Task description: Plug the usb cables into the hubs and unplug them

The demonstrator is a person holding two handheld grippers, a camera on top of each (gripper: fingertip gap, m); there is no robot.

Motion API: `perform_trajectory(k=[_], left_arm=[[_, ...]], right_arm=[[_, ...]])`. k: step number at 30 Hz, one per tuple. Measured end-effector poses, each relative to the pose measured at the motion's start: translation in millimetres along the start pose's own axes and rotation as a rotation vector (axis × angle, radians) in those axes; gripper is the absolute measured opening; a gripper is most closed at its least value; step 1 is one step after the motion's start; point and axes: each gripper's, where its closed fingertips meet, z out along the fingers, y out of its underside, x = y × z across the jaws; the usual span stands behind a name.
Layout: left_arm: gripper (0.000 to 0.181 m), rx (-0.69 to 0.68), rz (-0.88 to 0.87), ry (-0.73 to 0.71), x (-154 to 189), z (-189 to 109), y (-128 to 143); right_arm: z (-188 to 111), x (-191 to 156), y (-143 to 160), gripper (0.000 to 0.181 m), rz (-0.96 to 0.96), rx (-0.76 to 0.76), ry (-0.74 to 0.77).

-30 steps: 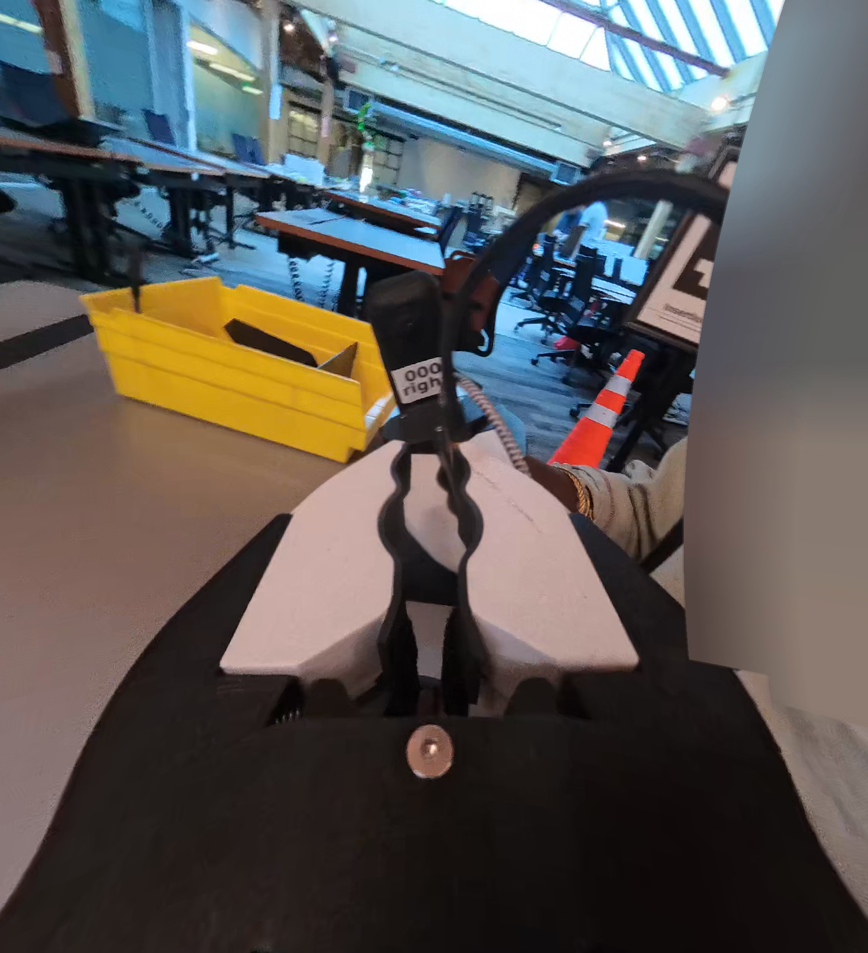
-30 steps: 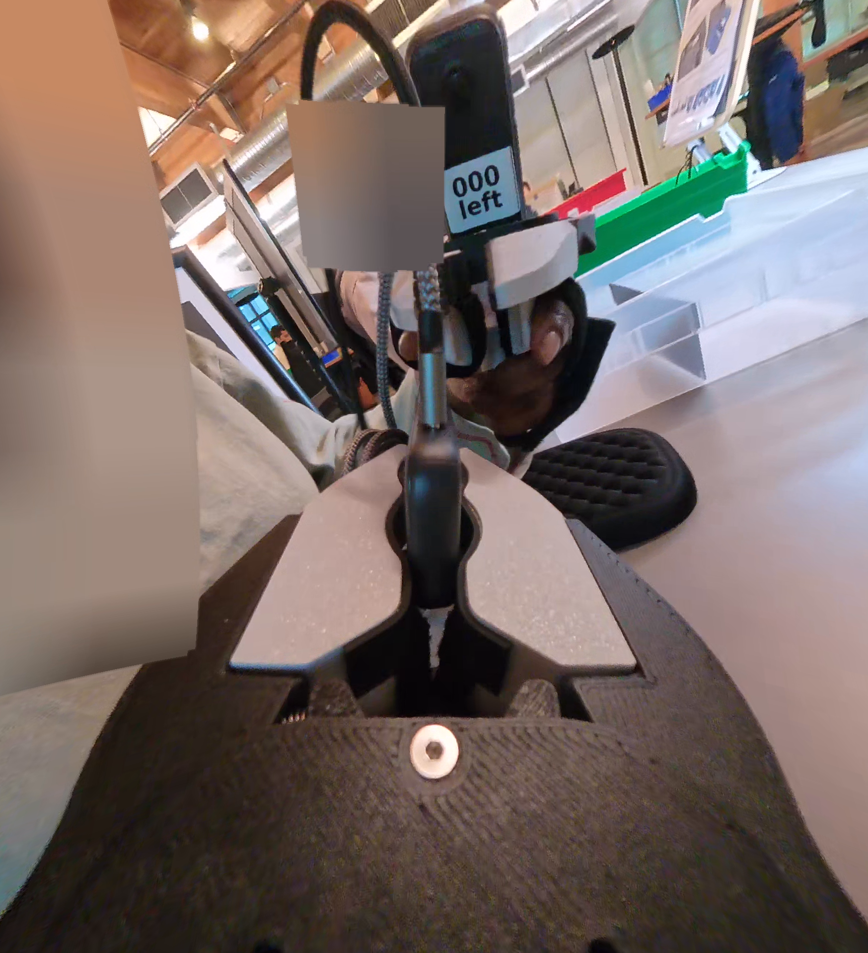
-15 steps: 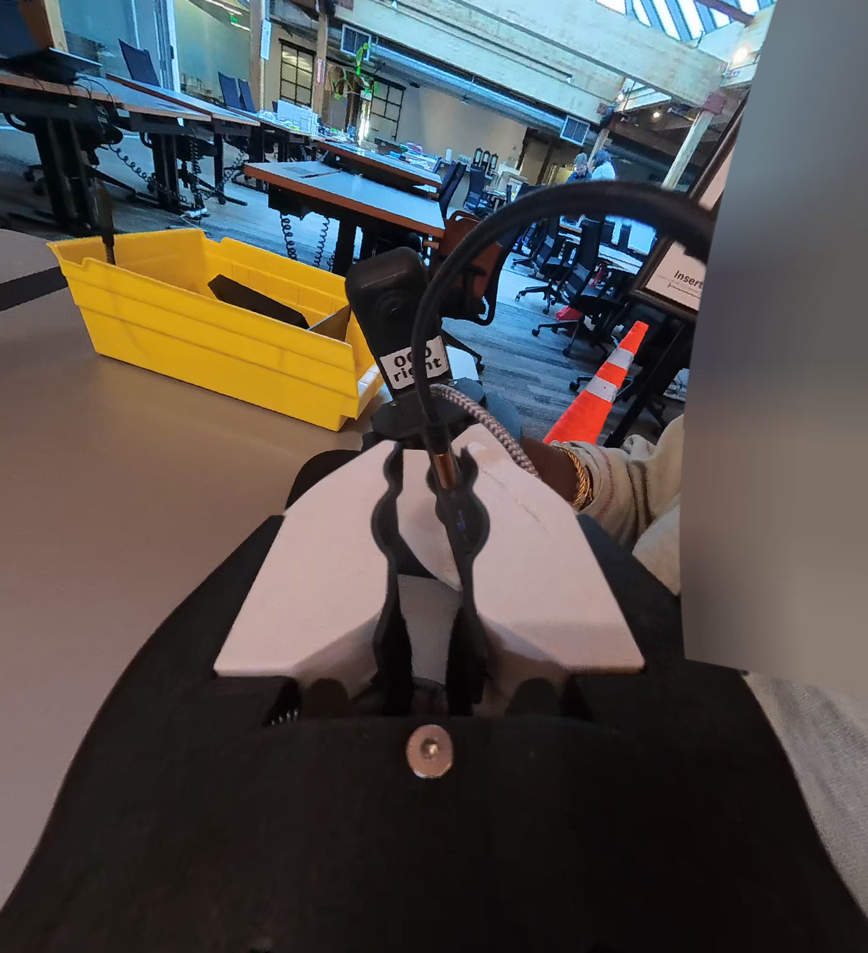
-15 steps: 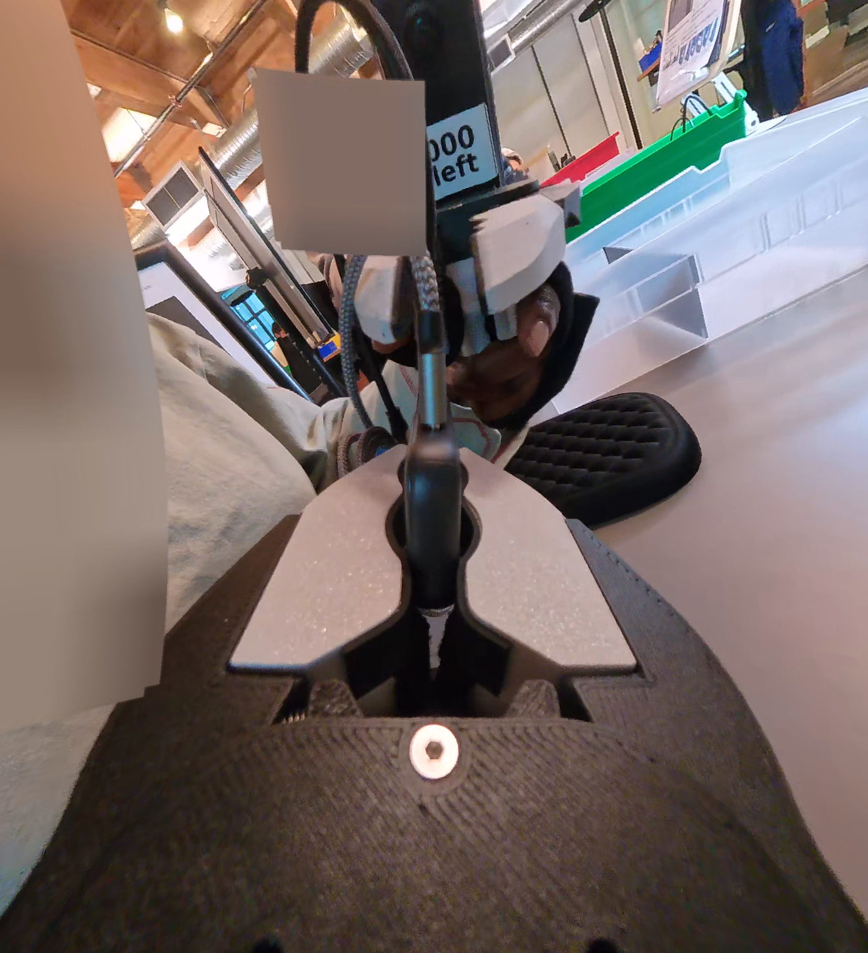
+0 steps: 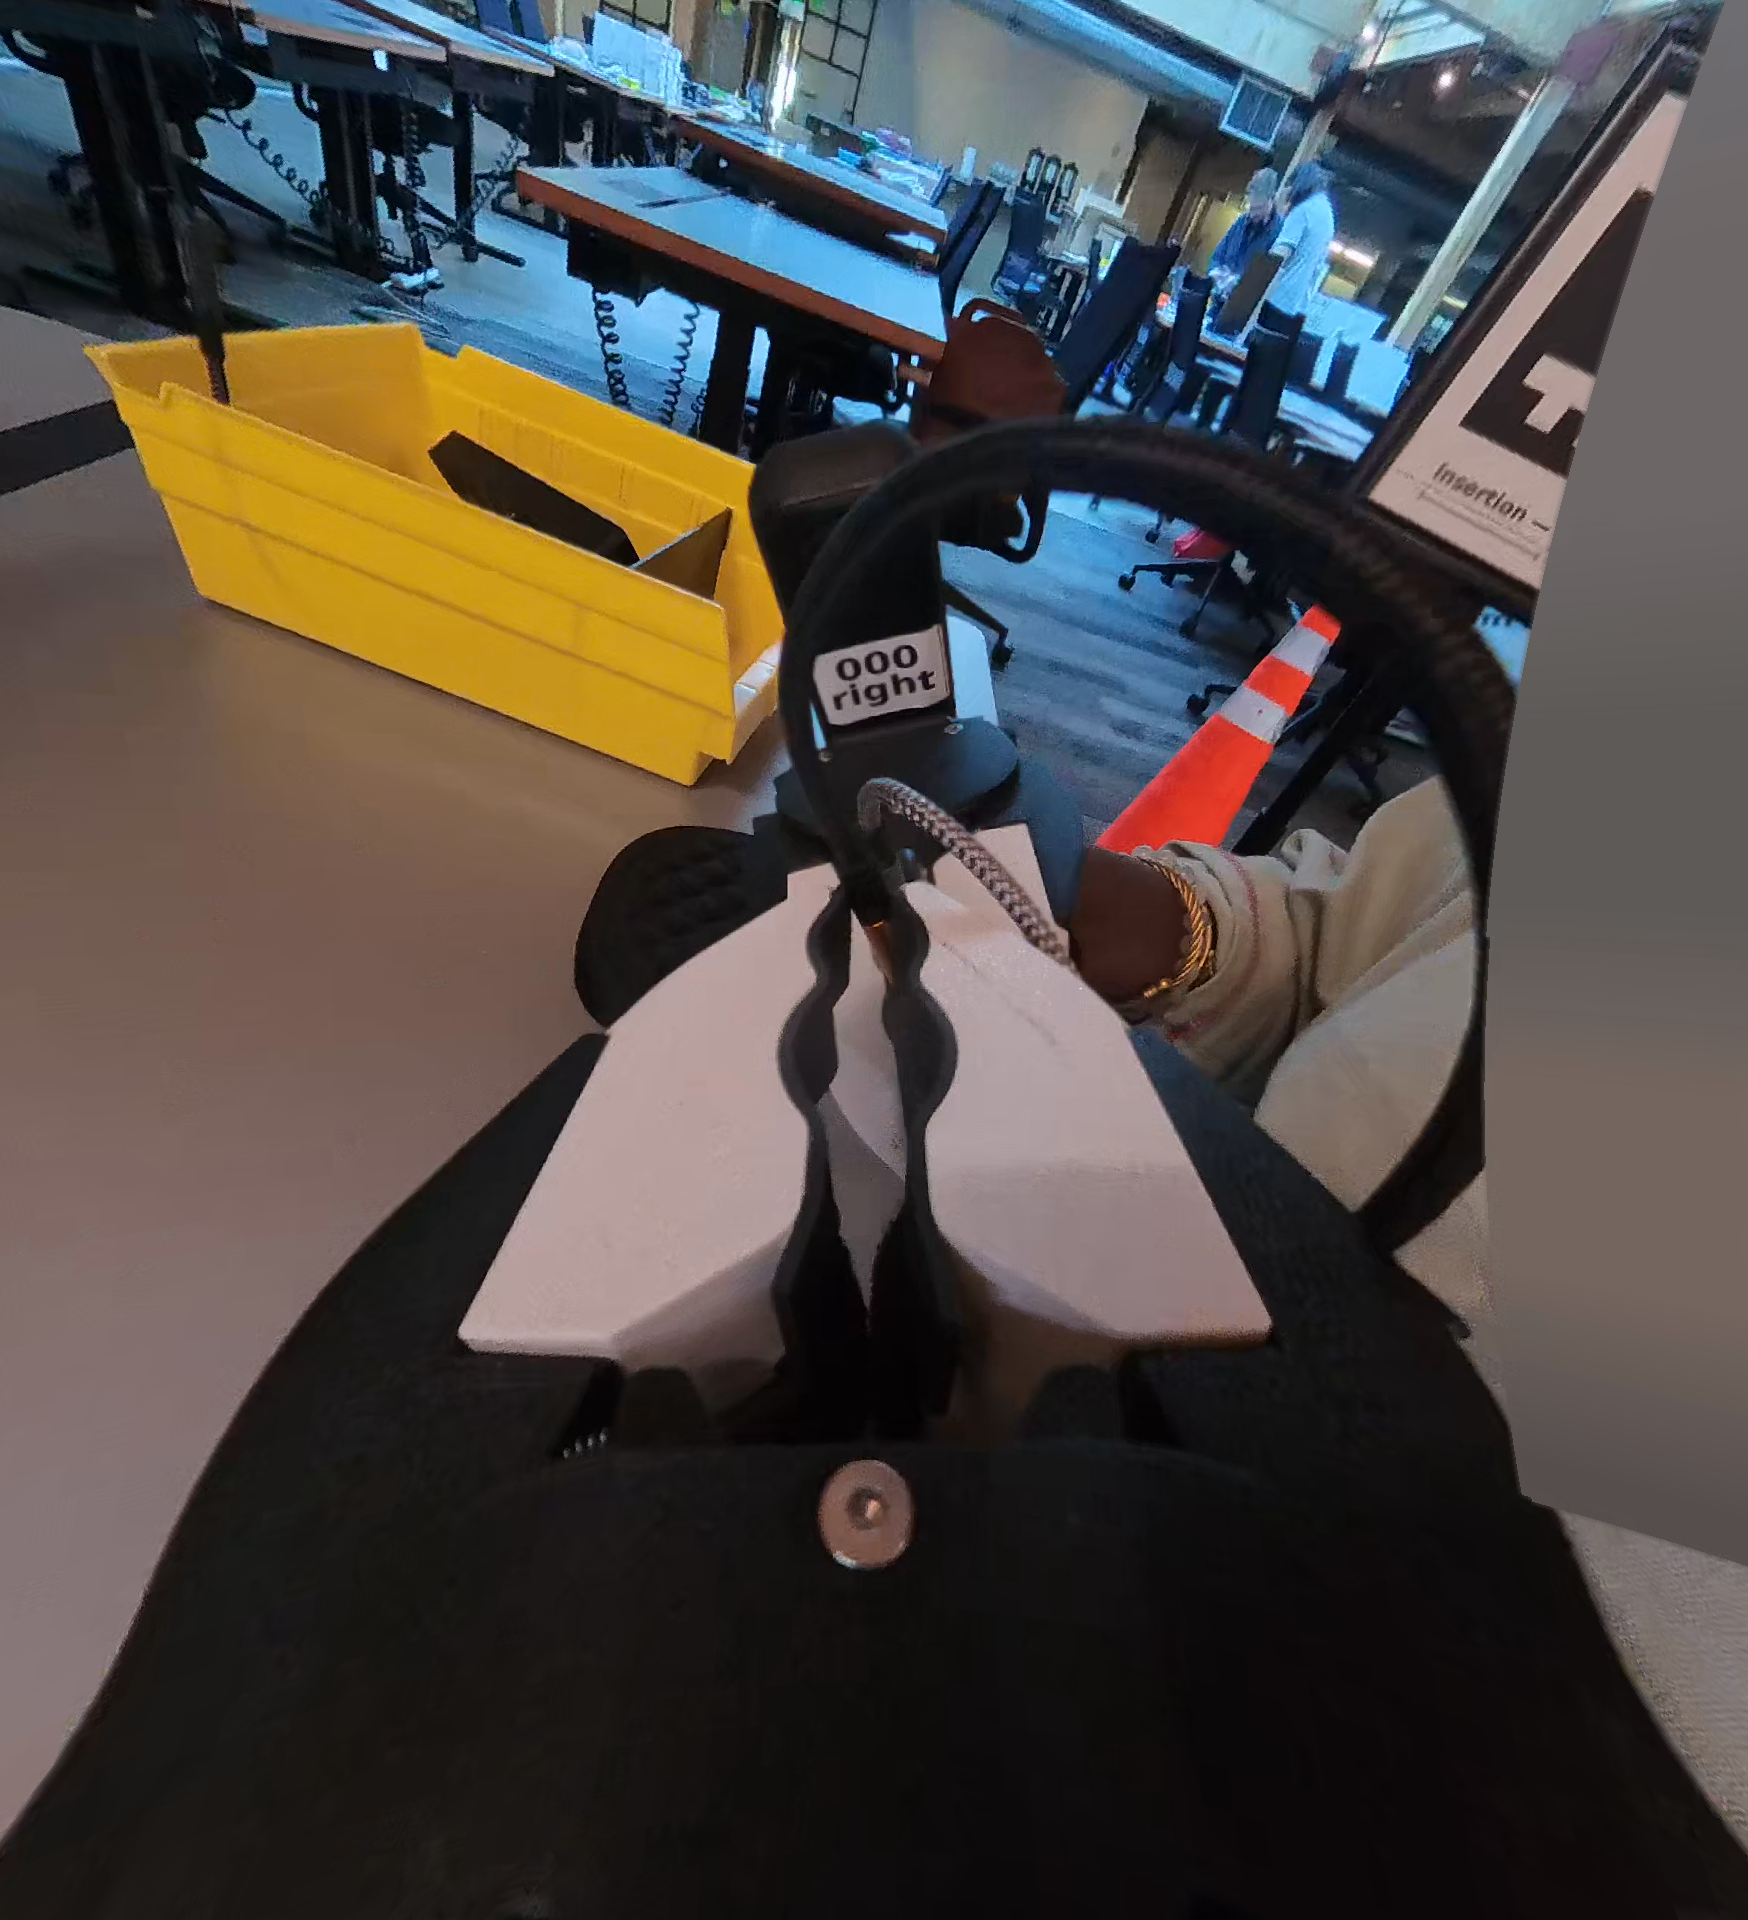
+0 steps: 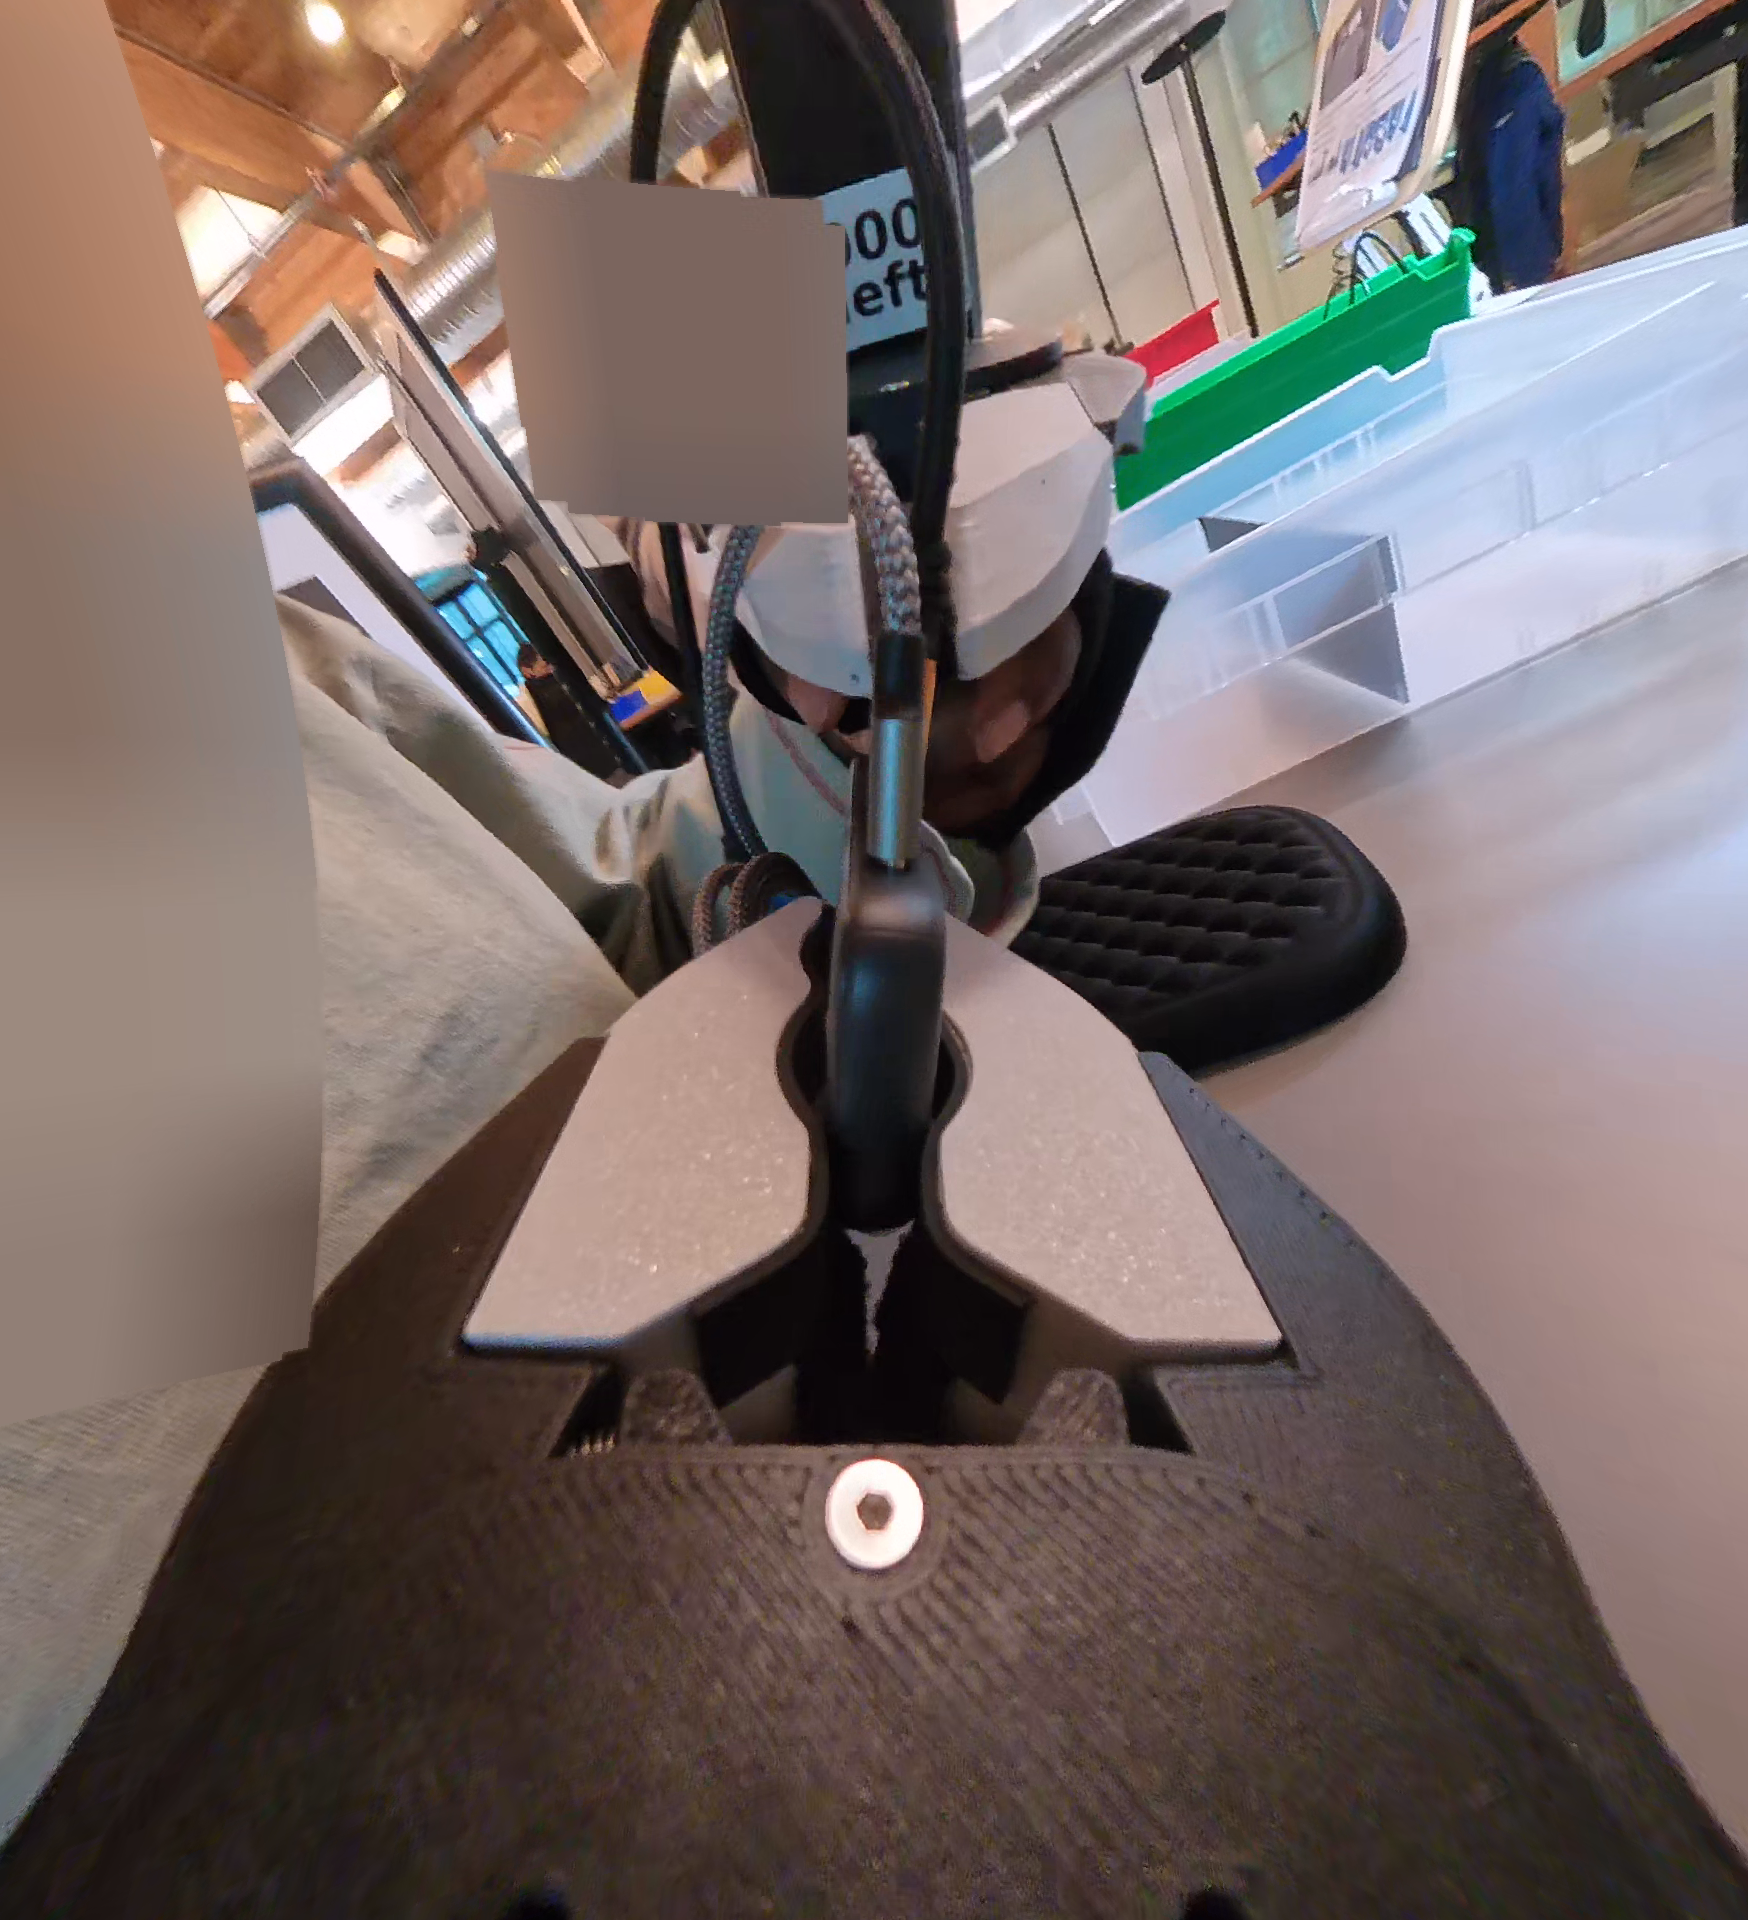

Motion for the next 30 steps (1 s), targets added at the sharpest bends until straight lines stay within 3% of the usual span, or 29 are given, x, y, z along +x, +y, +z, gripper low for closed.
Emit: perform_trajectory(k=[14, 16, 19, 25, 28, 30], left_arm=[[0.008, -0.061, -0.010, 0.057, 1.7, -2.2, 8.1], [0.024, -0.019, 0.005, 0.030, -2.1, -7.4, 0.2], [0.043, 0.133, 0.061, -0.087, -14.4, -29.6, -21.9], [0.042, 0.488, 0.156, -0.583, -50.4, -109.2, -51.6], [0.036, 0.615, 0.240, -0.695, -39.5, -130.5, -55.7], [0.033, 0.628, 0.297, -0.722, -31.8, -130.3, -51.5]], right_arm=[[4.6, 3.1, -5.6, 0.012, 0.031, 0.004, -0.028], [4.5, 2.8, -10.5, 0.012, 0.040, 0.014, -0.044], [-6.4, 6.5, -25.7, 0.012, 0.042, 0.087, -0.022], [-44.1, 23.0, -56.7, 0.012, -0.095, 0.182, 0.214], [-67.2, 23.4, -83.0, 0.012, -0.285, 0.240, 0.394], [-84.6, 16.0, -106.7, 0.012, -0.415, 0.297, 0.500]])
